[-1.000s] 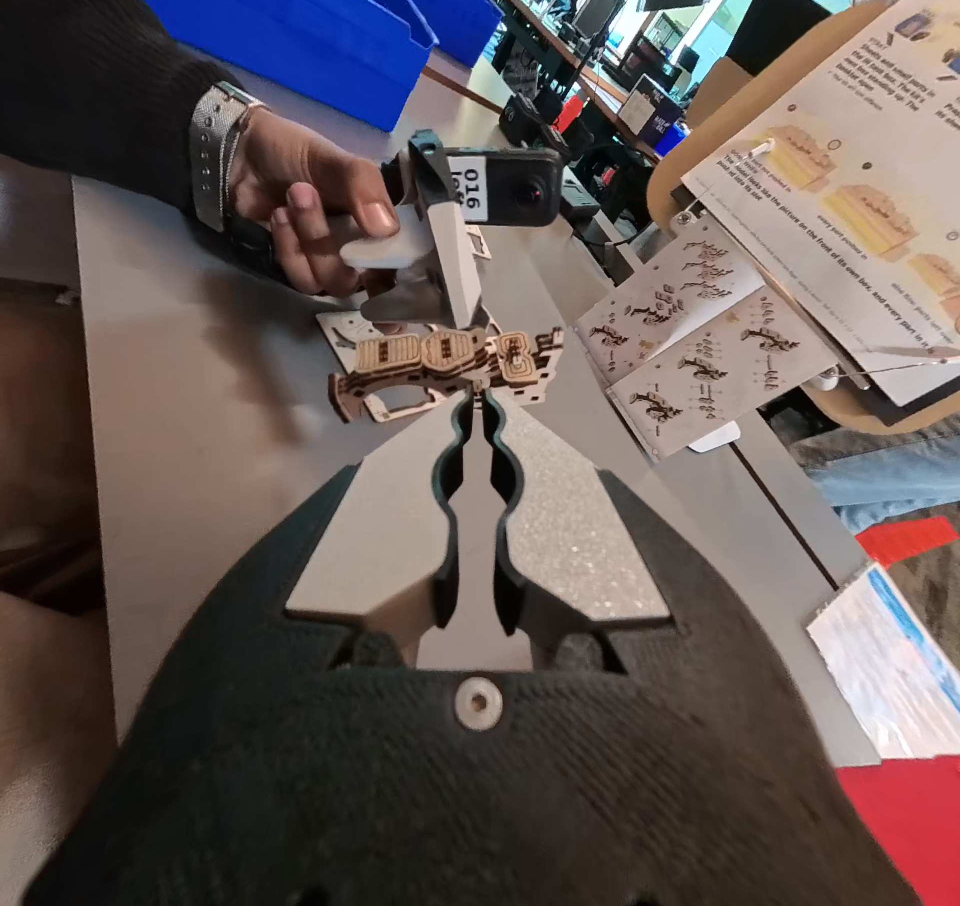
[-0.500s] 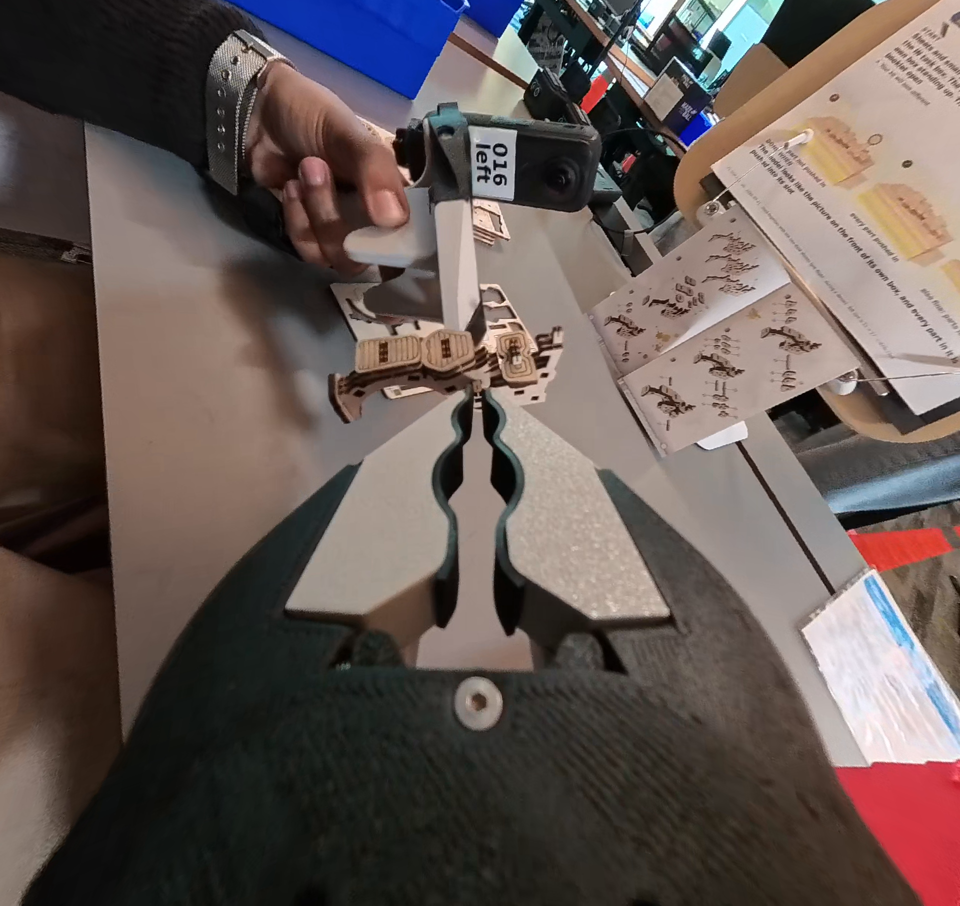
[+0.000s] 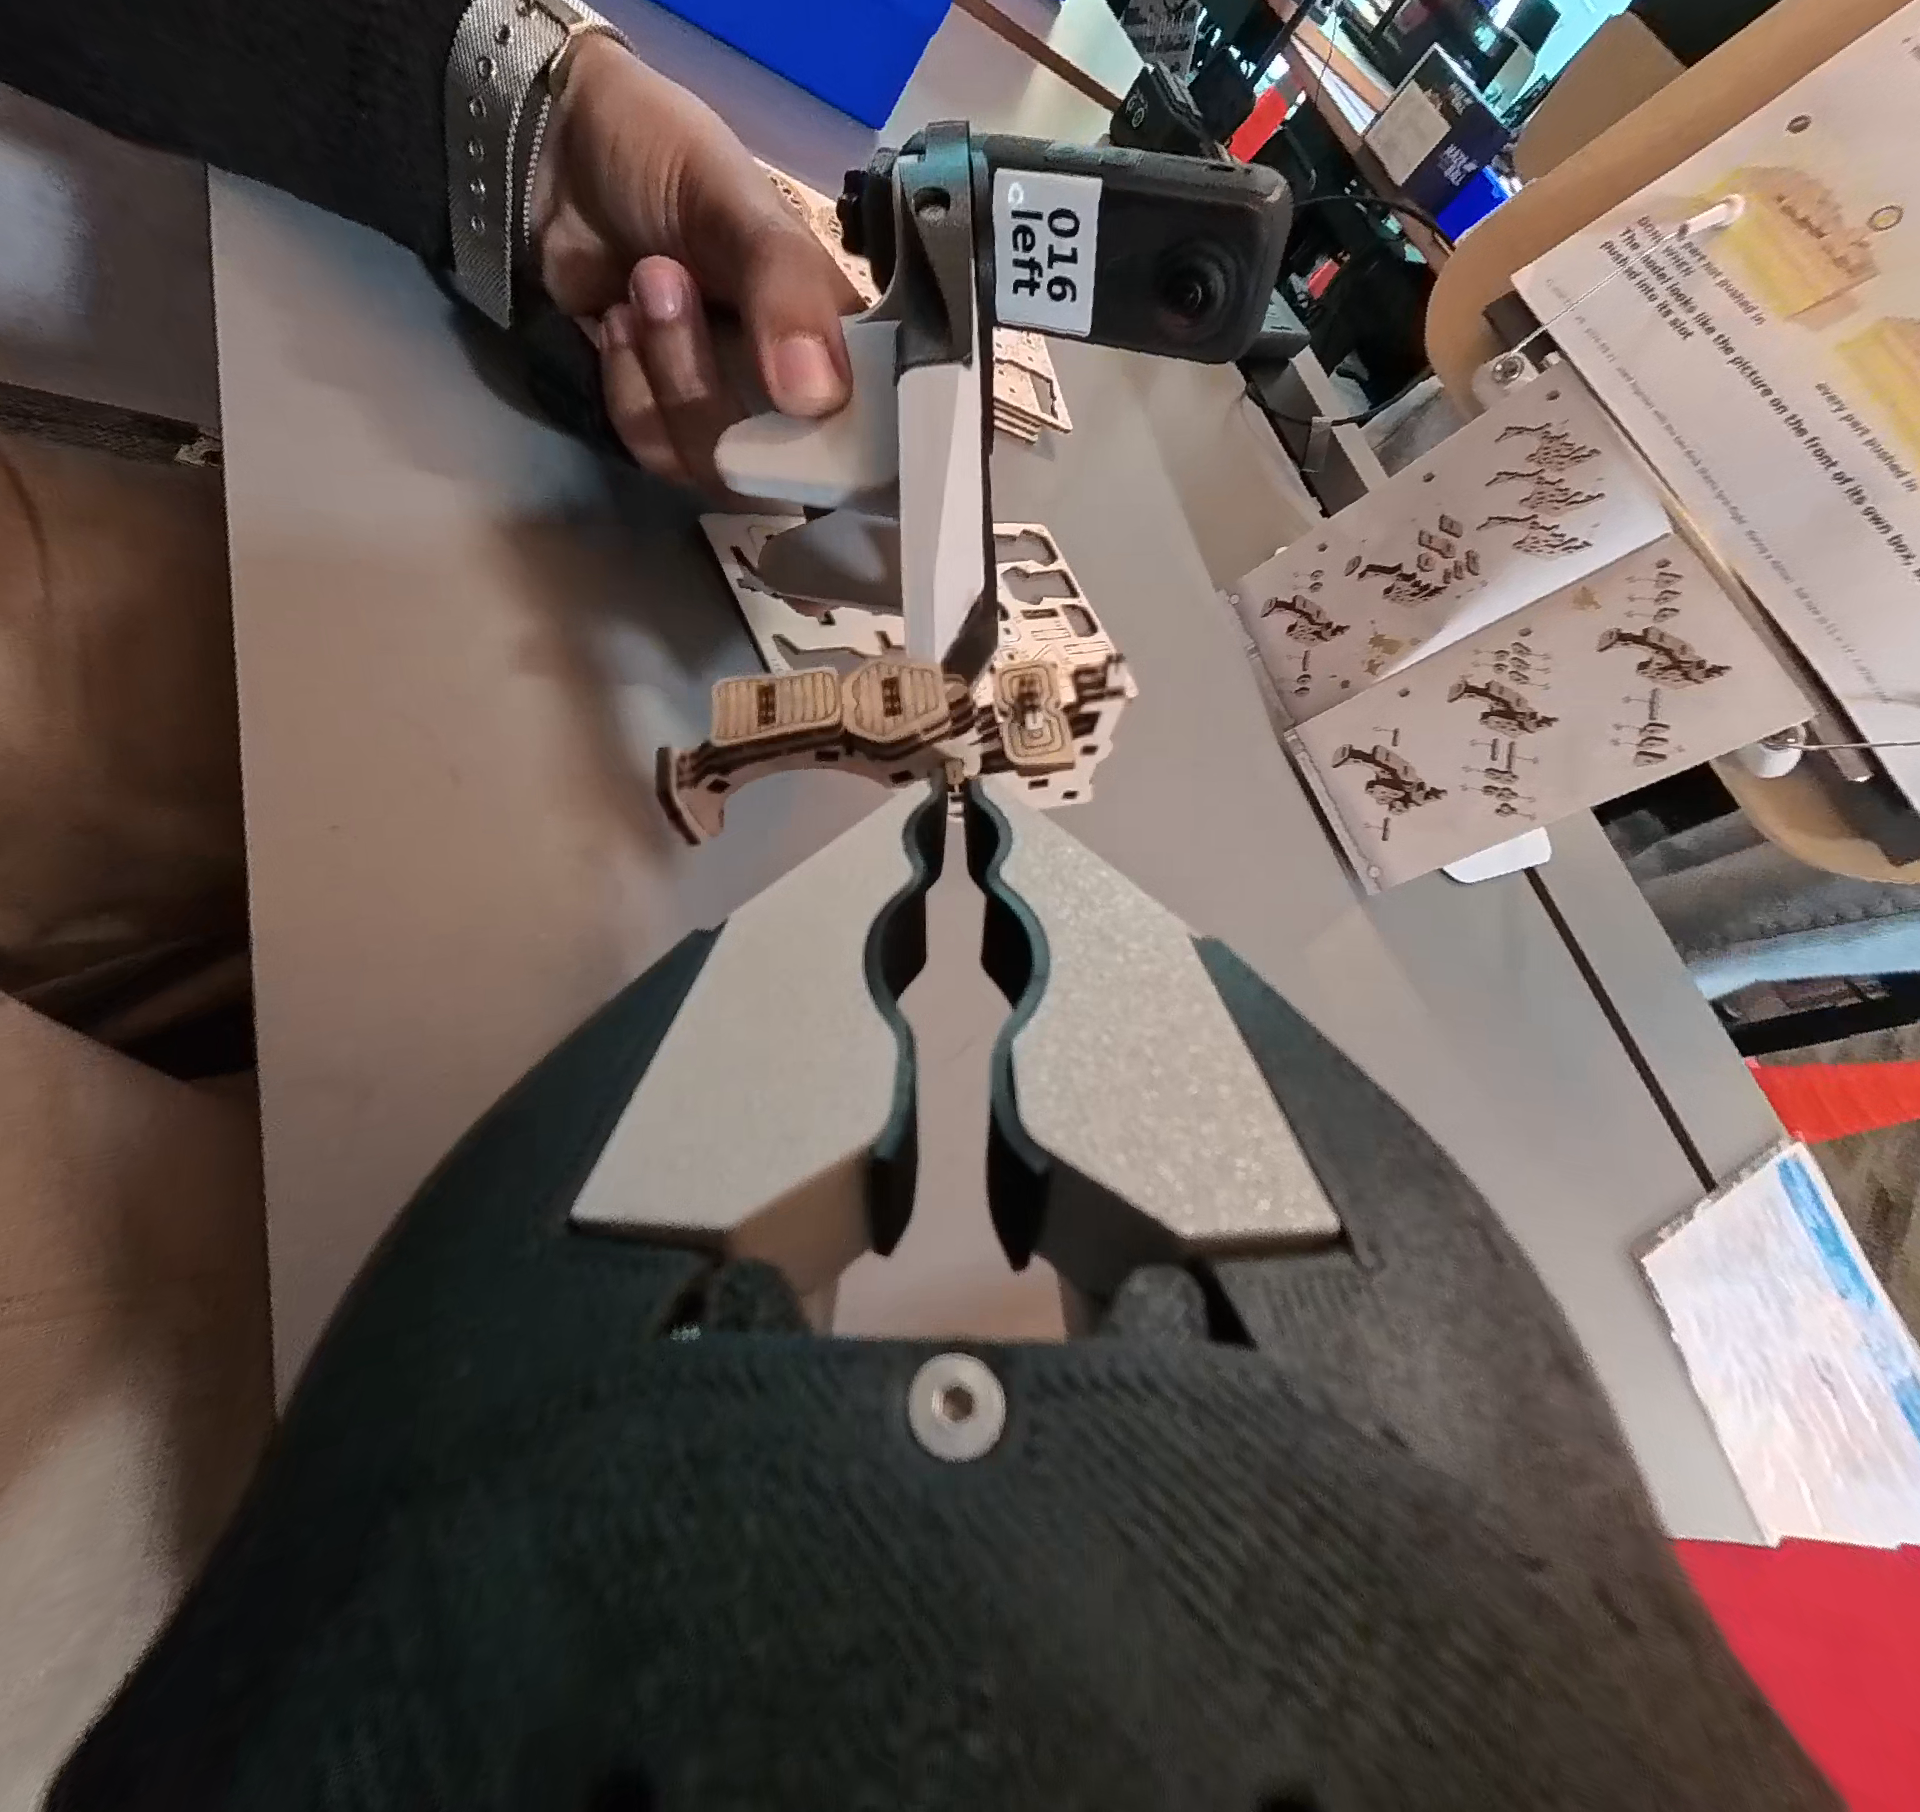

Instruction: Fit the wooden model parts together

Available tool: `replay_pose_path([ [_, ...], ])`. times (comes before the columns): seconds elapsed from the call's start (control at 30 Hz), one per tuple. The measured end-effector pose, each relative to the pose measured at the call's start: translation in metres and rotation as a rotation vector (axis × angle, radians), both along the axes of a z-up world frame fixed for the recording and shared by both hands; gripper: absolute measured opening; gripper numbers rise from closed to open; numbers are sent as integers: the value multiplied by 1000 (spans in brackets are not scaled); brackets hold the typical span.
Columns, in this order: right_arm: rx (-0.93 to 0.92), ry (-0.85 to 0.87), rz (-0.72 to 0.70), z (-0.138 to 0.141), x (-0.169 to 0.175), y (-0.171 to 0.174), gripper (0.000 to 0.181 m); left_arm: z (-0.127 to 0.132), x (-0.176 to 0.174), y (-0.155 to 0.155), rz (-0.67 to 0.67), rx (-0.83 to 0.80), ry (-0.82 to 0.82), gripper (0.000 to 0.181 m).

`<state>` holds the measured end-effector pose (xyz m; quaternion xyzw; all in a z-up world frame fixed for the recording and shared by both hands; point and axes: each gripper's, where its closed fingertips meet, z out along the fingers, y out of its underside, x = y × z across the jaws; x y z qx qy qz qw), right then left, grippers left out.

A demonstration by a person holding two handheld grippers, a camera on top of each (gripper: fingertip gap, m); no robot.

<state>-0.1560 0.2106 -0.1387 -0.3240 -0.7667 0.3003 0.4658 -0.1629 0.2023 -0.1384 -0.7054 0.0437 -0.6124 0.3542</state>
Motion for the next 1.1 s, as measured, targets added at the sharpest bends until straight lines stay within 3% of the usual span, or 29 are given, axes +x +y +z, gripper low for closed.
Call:
replay_pose_path([
  [0.6,-119,-95,91,-22,8,-10,1,-31,9,-7,-65,-21,212,6],
  [0.87,-143,-101,94,-29,9,-6,1,-26,8,-7,-68,-30,153,5],
  [1.1,-190,-57,88,-17,8,-3,1,-23,6,-5,-54,-52,106,5],
])
